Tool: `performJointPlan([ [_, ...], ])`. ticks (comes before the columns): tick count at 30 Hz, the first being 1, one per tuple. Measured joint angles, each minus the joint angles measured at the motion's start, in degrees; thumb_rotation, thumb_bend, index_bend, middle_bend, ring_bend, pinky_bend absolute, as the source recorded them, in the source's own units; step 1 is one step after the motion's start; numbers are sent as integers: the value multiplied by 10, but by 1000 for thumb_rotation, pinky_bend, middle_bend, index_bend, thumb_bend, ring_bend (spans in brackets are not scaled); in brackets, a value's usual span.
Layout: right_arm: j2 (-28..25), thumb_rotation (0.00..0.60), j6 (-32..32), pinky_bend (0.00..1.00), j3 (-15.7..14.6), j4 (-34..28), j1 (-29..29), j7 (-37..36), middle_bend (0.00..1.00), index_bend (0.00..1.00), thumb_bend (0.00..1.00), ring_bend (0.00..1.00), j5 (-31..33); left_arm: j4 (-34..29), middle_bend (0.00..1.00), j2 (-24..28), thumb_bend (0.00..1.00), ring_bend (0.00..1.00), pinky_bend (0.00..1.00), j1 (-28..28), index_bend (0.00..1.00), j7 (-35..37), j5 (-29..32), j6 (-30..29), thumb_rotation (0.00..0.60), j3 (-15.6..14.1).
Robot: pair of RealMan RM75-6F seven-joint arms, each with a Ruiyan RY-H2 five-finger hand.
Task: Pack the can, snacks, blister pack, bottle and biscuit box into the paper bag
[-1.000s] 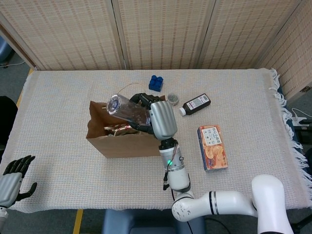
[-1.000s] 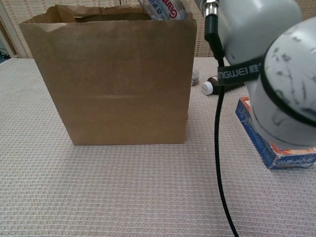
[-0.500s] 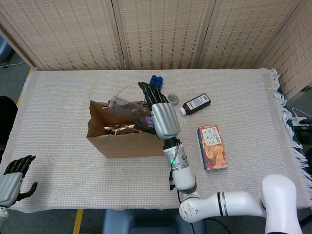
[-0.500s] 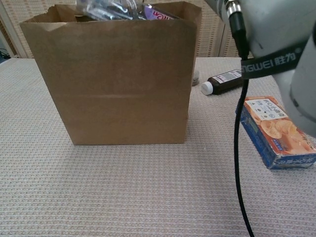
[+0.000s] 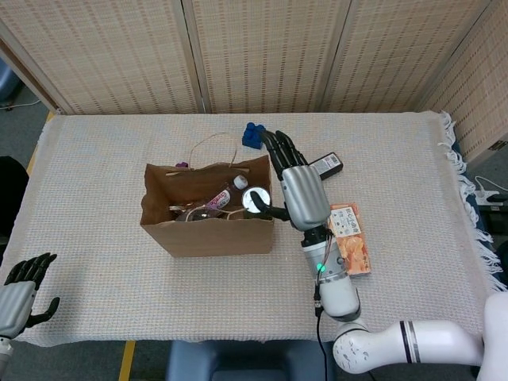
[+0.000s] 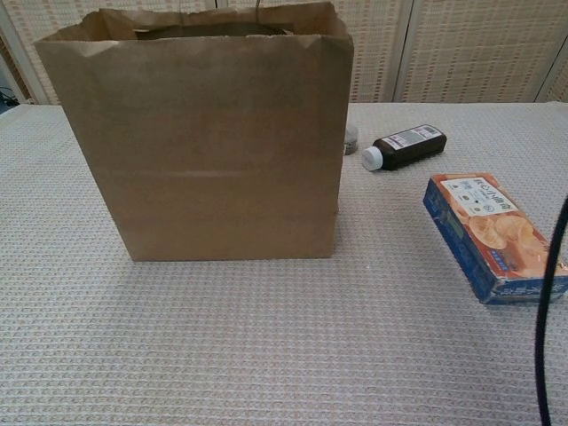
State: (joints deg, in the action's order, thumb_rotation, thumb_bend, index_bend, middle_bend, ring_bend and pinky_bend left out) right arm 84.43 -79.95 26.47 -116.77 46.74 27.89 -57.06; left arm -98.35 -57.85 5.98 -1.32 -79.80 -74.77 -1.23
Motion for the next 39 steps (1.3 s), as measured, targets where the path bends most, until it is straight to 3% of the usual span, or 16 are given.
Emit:
performJointPlan([
  [4, -78, 600, 16, 197, -58, -38, -54, -22, 61, 0, 245, 0, -34, -1, 0, -1, 413, 0, 22, 0, 36, -5, -1, -2, 600, 0],
  [10, -192, 600, 55, 196, -162, -61, -131, -74, 62, 0, 590, 0, -107, -3, 0, -4, 413, 0, 22, 1, 36, -16, 2, 0, 600, 0],
  [15, -272, 600, 93, 196, -231, -55, -177, -118, 61, 5, 792, 0, -147, -3, 0, -6, 413, 0, 22, 2, 37, -23, 0, -1, 600, 0],
  [18, -305, 600, 123, 196, -265, -37, -196, -129, 61, 15, 862, 0, -158, -2, 0, -7, 413, 0, 22, 2, 37, -23, 0, 0, 600, 0],
  [24, -316, 600, 170, 197, -293, 13, -208, -116, 61, 19, 885, 0, -129, -2, 0, -9, 413, 0, 22, 4, 37, -26, -2, 0, 600, 0],
  [32, -278, 600, 219, 197, -301, 78, -202, -65, 60, 3, 884, 0, -35, -2, 0, -9, 412, 0, 22, 5, 37, -25, -2, 2, 600, 0],
  [39, -260, 600, 264, 197, -311, 99, -183, -17, 59, 0, 883, 0, 38, -1, 0, -7, 412, 0, 22, 5, 37, -21, -2, 4, 600, 0],
])
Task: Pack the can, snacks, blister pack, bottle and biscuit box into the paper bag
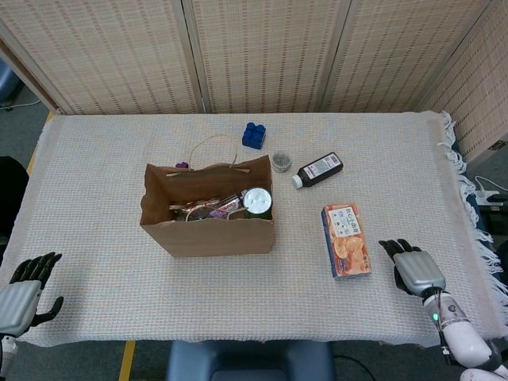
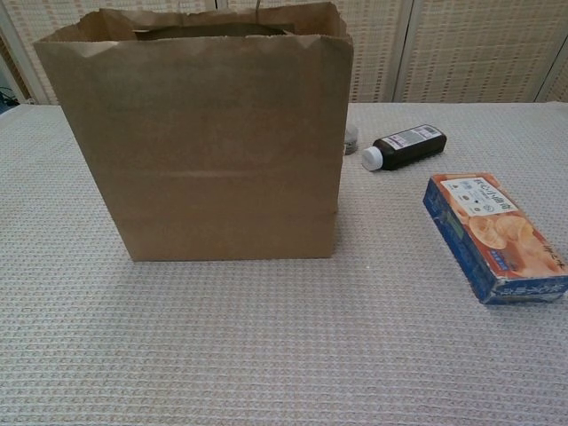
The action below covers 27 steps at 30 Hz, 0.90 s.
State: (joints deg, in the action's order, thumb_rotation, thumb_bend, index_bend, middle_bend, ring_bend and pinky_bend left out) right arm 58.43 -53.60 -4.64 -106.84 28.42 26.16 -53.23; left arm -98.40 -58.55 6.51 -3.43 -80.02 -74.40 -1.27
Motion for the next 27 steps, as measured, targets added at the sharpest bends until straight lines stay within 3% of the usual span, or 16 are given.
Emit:
performJointPlan([
  [16, 69, 600, 4, 197, -13, -2, 34, 78, 59, 0, 883, 0, 50, 1, 0, 1, 413, 0, 22, -2, 37, 6, -1, -4, 600, 0],
  [27, 108, 600, -8, 197, -6, -23, 60, 108, 59, 0, 883, 0, 72, 1, 0, 2, 412, 0, 22, -1, 36, 8, -3, -2, 600, 0],
])
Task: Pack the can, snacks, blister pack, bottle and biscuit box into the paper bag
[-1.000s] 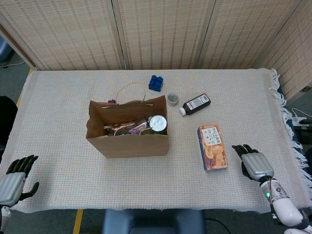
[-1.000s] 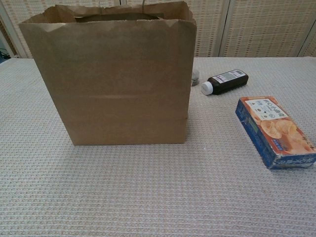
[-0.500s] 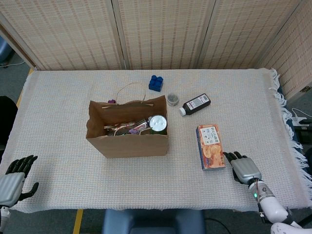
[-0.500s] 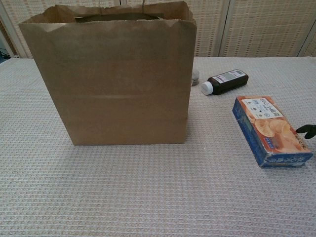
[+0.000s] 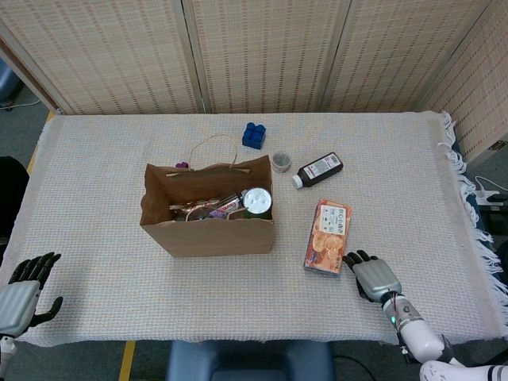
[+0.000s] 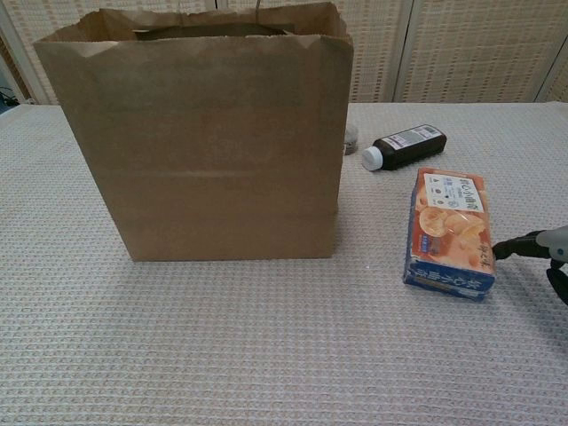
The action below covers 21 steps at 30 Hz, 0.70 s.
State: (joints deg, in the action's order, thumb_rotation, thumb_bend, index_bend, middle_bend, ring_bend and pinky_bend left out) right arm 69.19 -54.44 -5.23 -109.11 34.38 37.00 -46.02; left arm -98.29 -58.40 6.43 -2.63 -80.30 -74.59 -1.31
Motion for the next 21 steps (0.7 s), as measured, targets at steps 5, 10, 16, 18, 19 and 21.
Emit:
performJointPlan([
  [5, 23, 600, -7, 197, 4, -5, 11, 12, 59, 0, 884, 0, 13, 1, 0, 0, 413, 0, 22, 1, 37, 0, -1, 0, 600, 0],
  [10, 34, 600, -12, 197, 5, -9, 17, 16, 59, 0, 883, 0, 18, 1, 0, 0, 412, 0, 22, 1, 37, 1, -2, 0, 600, 0],
  [16, 27, 600, -22, 197, 8, -30, 16, 2, 59, 0, 841, 0, -1, 2, 0, 2, 413, 0, 22, -1, 36, 5, -2, -2, 600, -1],
  [18, 6, 600, -24, 197, 12, -47, 13, -18, 59, 0, 724, 0, -19, 3, 0, 2, 413, 0, 22, -2, 37, 6, -2, -2, 600, -1],
  [19, -5, 600, -25, 197, 13, -54, 11, -28, 60, 0, 673, 0, -28, 3, 0, 2, 413, 0, 22, -2, 37, 6, -2, -3, 600, -1],
  [21, -33, 600, -28, 197, 20, -67, 7, -57, 60, 0, 491, 0, -54, 2, 0, 2, 413, 0, 22, -2, 37, 6, -1, -2, 600, -1],
])
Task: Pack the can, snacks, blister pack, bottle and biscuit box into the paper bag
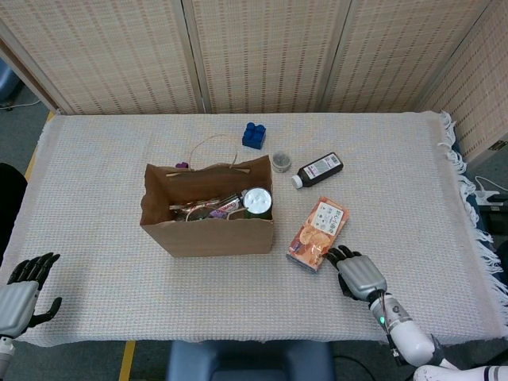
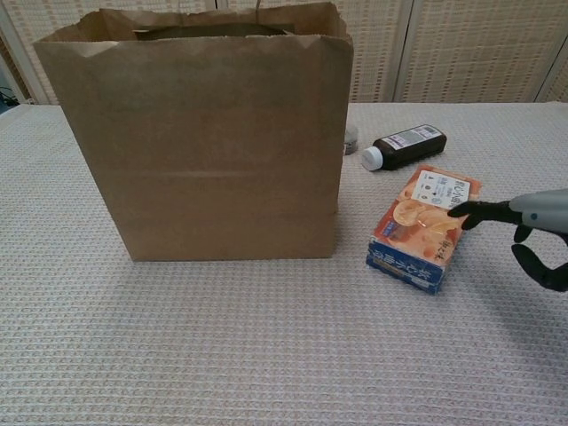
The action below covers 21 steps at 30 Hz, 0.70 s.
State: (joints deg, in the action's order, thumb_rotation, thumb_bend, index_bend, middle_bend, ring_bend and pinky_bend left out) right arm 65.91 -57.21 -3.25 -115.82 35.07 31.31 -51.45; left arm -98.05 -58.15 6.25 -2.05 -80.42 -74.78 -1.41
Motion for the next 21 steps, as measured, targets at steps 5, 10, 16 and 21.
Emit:
performJointPlan([
  [5, -57, 600, -3, 161, 25, -3, -2, -49, 38, 0, 155, 0, -67, -1, 0, -2, 413, 0, 22, 1, 37, -4, 0, 1, 600, 1],
  [10, -66, 600, 22, 73, 45, 31, 30, -31, 0, 0, 50, 0, -74, -2, 0, -5, 412, 0, 22, 4, 37, -12, 2, 4, 600, 1],
  [16, -37, 600, 68, 34, 52, 84, 88, 43, 0, 0, 0, 0, -65, -1, 0, -6, 412, 0, 22, 7, 37, -13, 6, 9, 600, 3],
  [21, 5, 600, 117, 13, 48, 124, 136, 86, 0, 0, 0, 0, -34, 1, 0, -5, 412, 0, 22, 8, 37, -7, 9, 12, 600, 4],
])
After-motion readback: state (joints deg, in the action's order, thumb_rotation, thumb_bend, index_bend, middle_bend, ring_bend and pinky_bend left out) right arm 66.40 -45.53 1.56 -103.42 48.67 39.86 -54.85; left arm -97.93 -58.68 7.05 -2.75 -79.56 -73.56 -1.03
